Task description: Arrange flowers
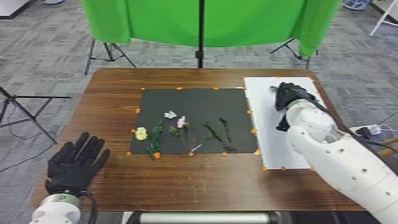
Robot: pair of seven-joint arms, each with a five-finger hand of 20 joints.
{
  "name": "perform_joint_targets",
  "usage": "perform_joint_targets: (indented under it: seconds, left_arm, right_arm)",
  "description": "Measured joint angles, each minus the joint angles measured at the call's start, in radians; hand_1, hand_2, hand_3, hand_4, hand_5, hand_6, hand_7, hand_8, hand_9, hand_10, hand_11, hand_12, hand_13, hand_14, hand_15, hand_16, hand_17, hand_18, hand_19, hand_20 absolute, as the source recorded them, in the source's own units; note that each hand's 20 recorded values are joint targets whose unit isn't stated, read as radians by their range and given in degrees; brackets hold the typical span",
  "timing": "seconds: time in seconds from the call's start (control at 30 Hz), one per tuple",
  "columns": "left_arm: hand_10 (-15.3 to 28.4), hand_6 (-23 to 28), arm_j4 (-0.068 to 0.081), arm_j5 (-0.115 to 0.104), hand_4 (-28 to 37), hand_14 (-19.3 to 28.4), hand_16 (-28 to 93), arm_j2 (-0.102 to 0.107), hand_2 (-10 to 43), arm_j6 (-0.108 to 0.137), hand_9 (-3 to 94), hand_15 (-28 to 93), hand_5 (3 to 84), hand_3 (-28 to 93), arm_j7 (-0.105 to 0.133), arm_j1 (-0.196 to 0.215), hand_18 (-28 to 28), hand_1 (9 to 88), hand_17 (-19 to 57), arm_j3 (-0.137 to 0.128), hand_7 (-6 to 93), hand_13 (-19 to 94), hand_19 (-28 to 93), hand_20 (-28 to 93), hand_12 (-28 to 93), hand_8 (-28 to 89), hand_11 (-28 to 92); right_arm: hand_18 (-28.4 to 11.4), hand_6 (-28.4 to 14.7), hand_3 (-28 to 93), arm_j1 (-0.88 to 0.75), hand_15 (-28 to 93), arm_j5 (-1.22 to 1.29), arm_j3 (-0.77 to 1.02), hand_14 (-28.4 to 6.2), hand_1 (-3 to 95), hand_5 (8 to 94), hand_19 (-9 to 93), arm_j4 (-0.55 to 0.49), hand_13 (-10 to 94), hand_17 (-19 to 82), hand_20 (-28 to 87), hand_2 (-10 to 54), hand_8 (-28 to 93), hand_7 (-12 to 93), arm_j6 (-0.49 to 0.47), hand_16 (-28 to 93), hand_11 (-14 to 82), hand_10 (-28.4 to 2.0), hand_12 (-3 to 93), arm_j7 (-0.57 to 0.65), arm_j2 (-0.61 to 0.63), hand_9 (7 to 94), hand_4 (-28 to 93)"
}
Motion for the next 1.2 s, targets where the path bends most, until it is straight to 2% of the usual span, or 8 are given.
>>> perform_joint_targets:
  seconds: [0.13,0.3,0.4,0.53,0.67,0.8,0.97,1.2]
  left_arm:
    - [16.6,9.8,-0.002,0.0,-23.3,15.2,-8,-0.001,19.5,-0.001,44.2,43,52.7,77,0.0,0.004,13.1,30.9,-4.3,-0.006,22.2,31,33,15,13,-10,27]
    - [16.6,9.9,-0.003,0.0,-23.5,15.3,-8,-0.001,19.4,-0.003,44.1,43,52.7,77,0.004,0.009,13.1,31.0,-4.3,-0.012,22.2,31,33,15,13,-10,27]
    - [16.7,9.9,-0.003,0.0,-23.6,15.3,-8,-0.001,19.4,-0.004,44.1,43,52.7,77,0.004,0.007,13.1,31.0,-4.4,-0.01,22.2,31,33,15,13,-10,27]
    - [16.6,9.9,-0.002,0.001,-23.6,15.3,-8,-0.001,19.4,-0.004,44.0,43,52.7,77,0.003,-0.001,13.1,30.8,-4.4,-0.001,22.2,31,33,15,13,-10,27]
    - [16.7,9.9,0.001,0.012,-23.6,15.4,-8,0.0,19.4,-0.004,44.0,43,52.6,77,0.0,-0.013,13.1,30.7,-4.4,0.006,22.2,31,33,15,13,-10,27]
    - [16.7,9.9,0.003,0.021,-23.6,15.3,-8,0.0,19.3,-0.003,44.0,43,52.7,77,-0.001,-0.022,13.1,30.7,-4.5,0.006,22.2,31,33,15,13,-10,27]
    - [16.8,9.9,-0.006,0.037,-23.7,15.4,-8,0.0,19.3,-0.004,44.0,43,52.8,77,-0.007,-0.008,13.1,30.7,-4.5,-0.004,22.2,31,33,15,13,-10,27]
    - [16.7,10.0,-0.019,0.039,-23.7,15.3,-8,-0.006,19.3,-0.015,44.1,43,52.9,77,-0.01,0.023,13.1,30.7,-4.5,-0.022,22.0,31,33,15,13,-10,27]
  right_arm:
    - [-20.7,-0.1,65,-0.068,32,-0.008,0.024,-7.4,65.5,75.7,75,-0.126,71,28,33,-9.5,2,29,0.044,41,7.9,-10.8,37.8,-0.026,0.033,83.7,-28]
    - [-20.9,-0.3,65,-0.058,33,-0.033,-0.042,-7.4,65.0,74.8,75,-0.229,70,28,33,-9.5,2,30,0.052,41,7.6,-10.7,37.3,-0.147,0.038,83.1,-28]
    - [-21.0,-0.3,65,-0.002,33,-0.035,-0.126,-7.3,65.0,74.8,76,-0.246,70,28,34,-9.5,2,29,0.026,40,7.7,-10.6,37.1,-0.208,0.009,83.0,-28]
    - [-21.2,-0.3,65,0.043,33,-0.035,-0.201,-7.3,64.8,74.8,76,-0.271,70,28,34,-9.5,2,29,-0.006,40,7.5,-10.5,36.8,-0.22,-0.061,82.8,-28]
    - [-21.3,-0.5,65,0.046,34,-0.04,-0.261,-7.3,64.5,74.1,76,-0.323,70,28,34,-9.5,1,26,-0.025,40,7.1,-10.4,36.1,-0.22,-0.111,82.3,-28]
    - [-21.4,-0.8,64,0.048,34,-0.055,-0.318,-7.6,64.2,73.1,76,-0.331,69,28,34,-9.5,1,22,-0.046,39,6.6,-10.5,35.2,-0.226,-0.135,81.0,-28]
    - [-21.5,-1.1,64,0.037,34,-0.054,-0.321,-7.6,64.0,73.0,76,-0.33,69,28,34,-9.5,1,22,-0.073,39,6.4,-10.7,34.8,-0.229,-0.139,80.6,-28]
    - [-21.6,-1.5,65,0.032,34,-0.06,-0.328,-7.7,63.7,71.7,76,-0.345,68,28,34,-9.5,1,20,-0.047,39,5.6,-10.9,33.4,-0.198,-0.116,78.9,-28]
